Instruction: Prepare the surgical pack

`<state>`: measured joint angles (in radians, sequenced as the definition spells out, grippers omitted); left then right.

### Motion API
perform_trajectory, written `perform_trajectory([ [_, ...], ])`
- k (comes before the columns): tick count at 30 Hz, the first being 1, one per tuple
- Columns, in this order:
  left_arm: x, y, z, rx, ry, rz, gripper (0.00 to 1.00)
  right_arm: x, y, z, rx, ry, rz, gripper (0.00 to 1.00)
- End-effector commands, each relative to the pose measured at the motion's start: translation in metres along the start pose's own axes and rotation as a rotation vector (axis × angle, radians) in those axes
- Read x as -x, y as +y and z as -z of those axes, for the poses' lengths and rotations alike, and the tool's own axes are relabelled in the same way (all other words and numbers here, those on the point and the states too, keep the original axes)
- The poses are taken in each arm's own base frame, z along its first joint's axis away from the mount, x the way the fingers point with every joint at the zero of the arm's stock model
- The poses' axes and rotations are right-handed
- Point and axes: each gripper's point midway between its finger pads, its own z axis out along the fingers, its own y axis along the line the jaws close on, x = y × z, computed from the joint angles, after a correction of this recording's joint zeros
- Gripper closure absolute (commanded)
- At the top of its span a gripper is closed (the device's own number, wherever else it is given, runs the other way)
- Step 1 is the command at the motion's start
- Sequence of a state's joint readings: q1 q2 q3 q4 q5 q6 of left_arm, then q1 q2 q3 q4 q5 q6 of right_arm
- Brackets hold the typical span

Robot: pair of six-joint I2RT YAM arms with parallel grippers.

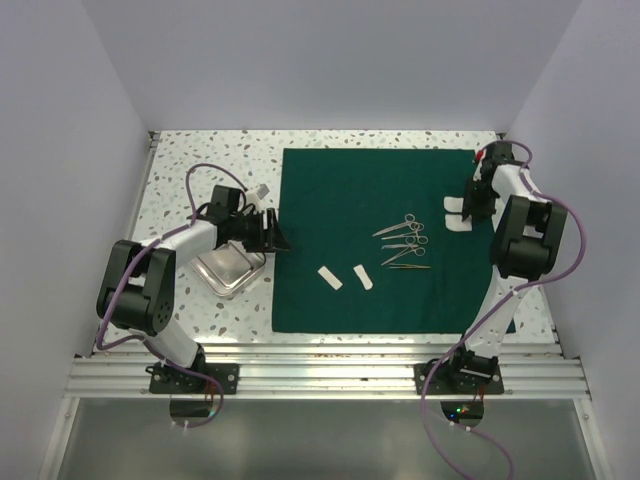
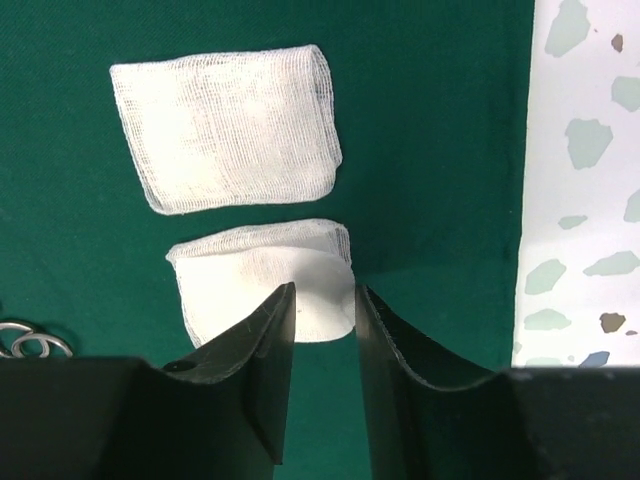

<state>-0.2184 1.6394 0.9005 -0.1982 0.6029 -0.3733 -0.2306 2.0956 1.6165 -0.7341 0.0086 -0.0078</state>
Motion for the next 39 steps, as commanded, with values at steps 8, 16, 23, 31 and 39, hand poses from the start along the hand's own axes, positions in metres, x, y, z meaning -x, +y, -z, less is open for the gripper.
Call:
perform_trajectory([
  [8,0.0,-0.002,-0.003,-0.026,-0.008,-0.038,0.37,0.009,0.005,-0.011,0.036,0.001,-0.004,0.62],
  [16,0.0,-0.002,-0.003,-0.025,-0.005,-0.037,0.37,0.003,0.005,-0.017,0.037,0.021,-0.004,0.69],
  [23,-0.001,-0.003,-0.003,-0.032,-0.006,-0.037,0.36,0.005,0.002,-0.01,0.012,0.006,-0.033,0.9],
  [31,0.0,-0.004,-0.003,-0.035,-0.011,-0.04,0.36,0.019,0.006,0.032,0.033,-0.103,-0.069,1.0],
  [39,-0.002,-0.005,-0.004,-0.046,-0.01,-0.031,0.35,0.029,0.022,0.062,0.119,-0.19,-0.088,1.0],
])
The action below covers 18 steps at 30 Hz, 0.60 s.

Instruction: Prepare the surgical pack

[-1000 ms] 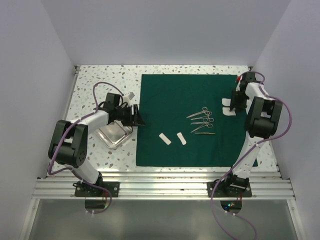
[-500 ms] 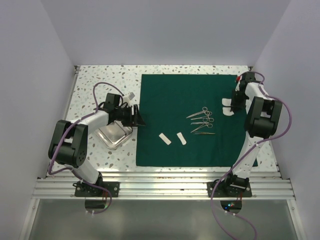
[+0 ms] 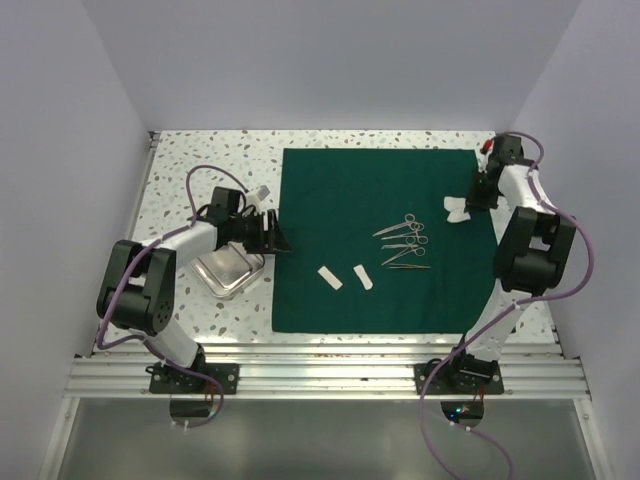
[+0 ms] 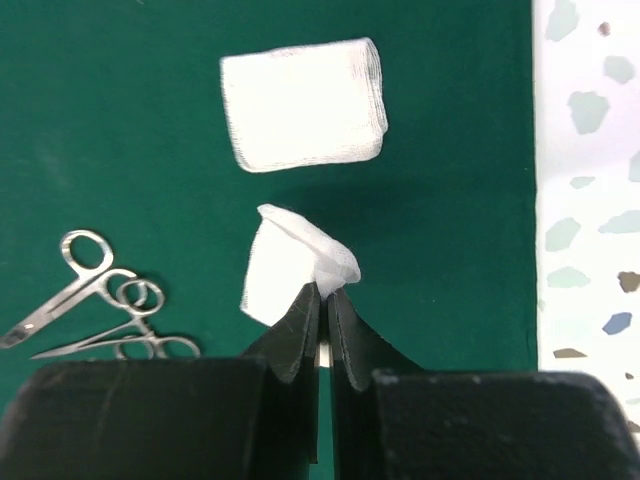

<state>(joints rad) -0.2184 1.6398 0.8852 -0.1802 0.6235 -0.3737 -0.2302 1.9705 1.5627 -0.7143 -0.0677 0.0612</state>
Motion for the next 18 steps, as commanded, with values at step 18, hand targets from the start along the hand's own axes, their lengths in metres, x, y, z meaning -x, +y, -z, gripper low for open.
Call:
perform_trajectory([
  [18,0.002,0.001,-0.004,-0.007,-0.005,-0.03,0.35,0.065,0.018,-0.021,0.099,-0.16,-0.027,1.0],
])
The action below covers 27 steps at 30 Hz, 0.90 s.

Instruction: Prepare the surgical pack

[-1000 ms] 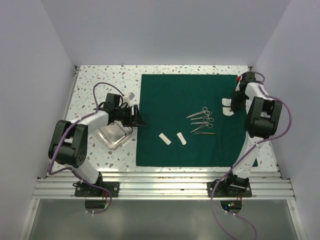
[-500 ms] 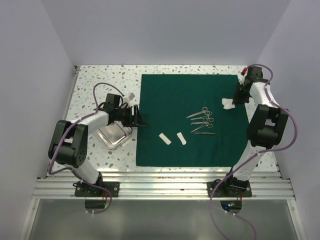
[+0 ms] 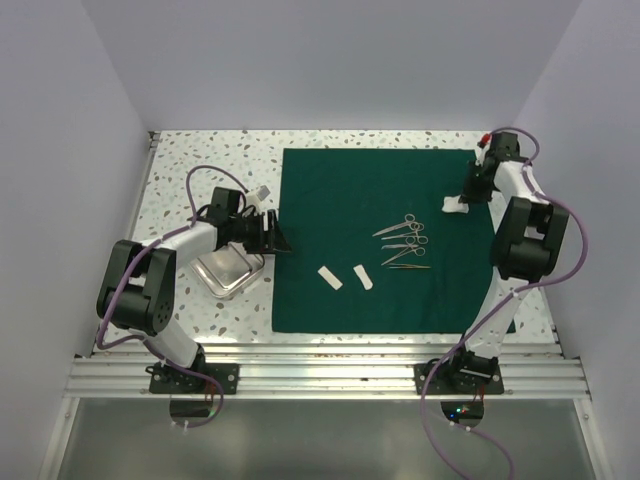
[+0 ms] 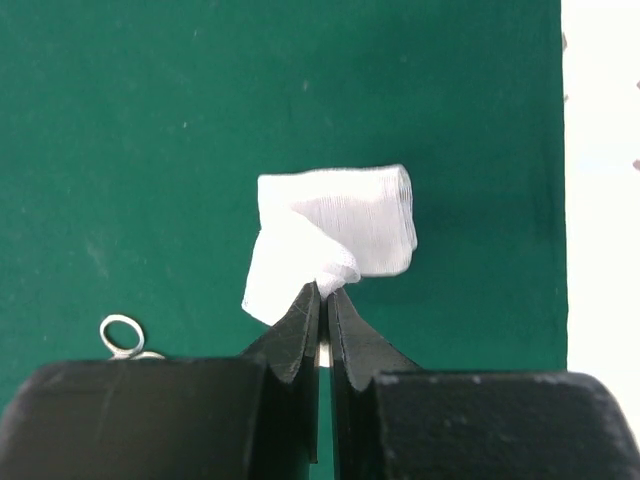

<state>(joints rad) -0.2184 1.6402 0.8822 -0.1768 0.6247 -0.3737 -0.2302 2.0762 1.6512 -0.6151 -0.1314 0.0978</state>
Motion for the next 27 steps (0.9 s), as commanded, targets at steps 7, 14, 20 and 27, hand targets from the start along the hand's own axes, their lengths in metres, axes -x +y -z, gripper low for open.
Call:
perform_trajectory([
  [7,0.002,0.004,-0.005,-0.001,0.003,-0.026,0.35,0.034,0.005,-0.002,0.028,-0.082,0.021,1.0],
  [14,0.003,0.005,-0.004,-0.001,-0.001,-0.026,0.35,0.035,0.003,-0.01,0.021,-0.063,0.032,1.0],
  [20,0.005,0.006,-0.003,0.003,-0.007,-0.027,0.35,0.028,0.0,-0.019,0.018,-0.028,0.044,1.0],
  [27,0.008,0.004,-0.002,0.0,-0.003,-0.035,0.35,0.027,-0.005,-0.022,-0.004,-0.02,0.06,1.0],
])
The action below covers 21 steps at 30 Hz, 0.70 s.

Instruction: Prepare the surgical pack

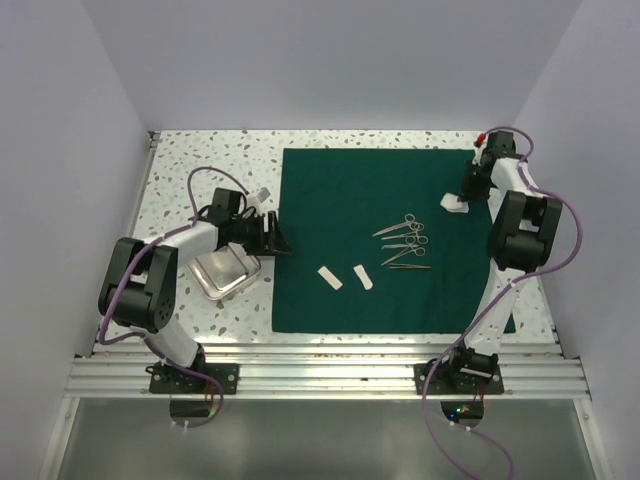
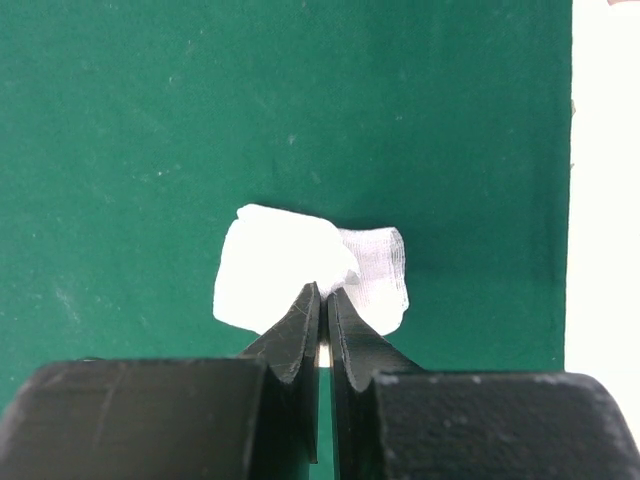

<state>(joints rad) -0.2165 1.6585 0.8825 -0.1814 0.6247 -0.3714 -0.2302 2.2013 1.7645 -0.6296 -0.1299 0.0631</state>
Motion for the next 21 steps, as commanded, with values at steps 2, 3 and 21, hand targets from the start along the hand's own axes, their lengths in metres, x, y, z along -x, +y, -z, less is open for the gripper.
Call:
perform_trajectory([
  [2,0.012,-0.003,0.003,-0.01,-0.024,-0.054,0.34,0.02,-0.003,0.009,-0.017,-0.046,0.025,1.0],
  [3,0.012,-0.003,0.003,-0.011,-0.024,-0.055,0.34,0.019,-0.004,0.008,-0.023,-0.045,0.021,1.0],
  [21,0.016,-0.007,0.006,-0.019,-0.035,-0.067,0.34,0.013,-0.014,0.004,-0.075,-0.007,0.027,0.94],
])
